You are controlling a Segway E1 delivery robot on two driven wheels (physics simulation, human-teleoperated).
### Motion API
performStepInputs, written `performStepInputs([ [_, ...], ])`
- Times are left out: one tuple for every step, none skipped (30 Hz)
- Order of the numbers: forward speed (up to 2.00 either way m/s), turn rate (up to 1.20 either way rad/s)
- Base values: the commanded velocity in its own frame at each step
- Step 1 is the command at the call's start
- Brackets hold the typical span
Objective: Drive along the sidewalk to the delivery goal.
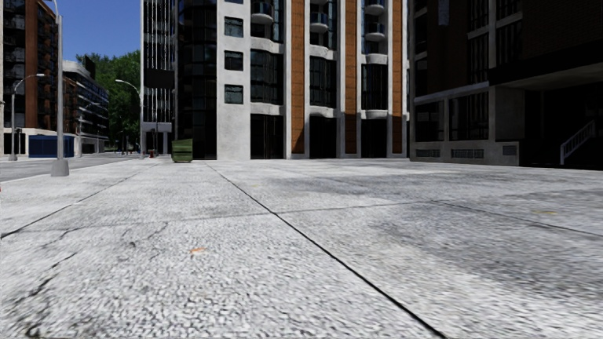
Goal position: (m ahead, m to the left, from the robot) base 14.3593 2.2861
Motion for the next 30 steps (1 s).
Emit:
performStepInputs([
  [2.00,0.00],
  [2.00,0.00],
  [2.00,0.00],
  [2.00,0.00],
  [2.00,0.00],
  [2.00,0.00],
  [2.00,0.00],
  [2.00,0.00],
  [2.00,0.00],
  [2.00,0.00],
  [2.00,0.00],
  [2.00,0.00],
  [2.00,0.00],
  [2.00,0.00],
  [2.00,0.00],
  [2.00,0.00],
  [2.00,0.00],
  [2.00,0.00],
  [2.00,0.00],
  [2.00,0.00],
  [2.00,0.00],
  [2.00,0.00],
  [2.00,0.00],
  [2.00,0.00],
  [2.00,0.00],
  [2.00,0.00],
  [2.00,0.00],
  [2.00,0.00],
  [2.00,0.00],
  [2.00,0.00],
])
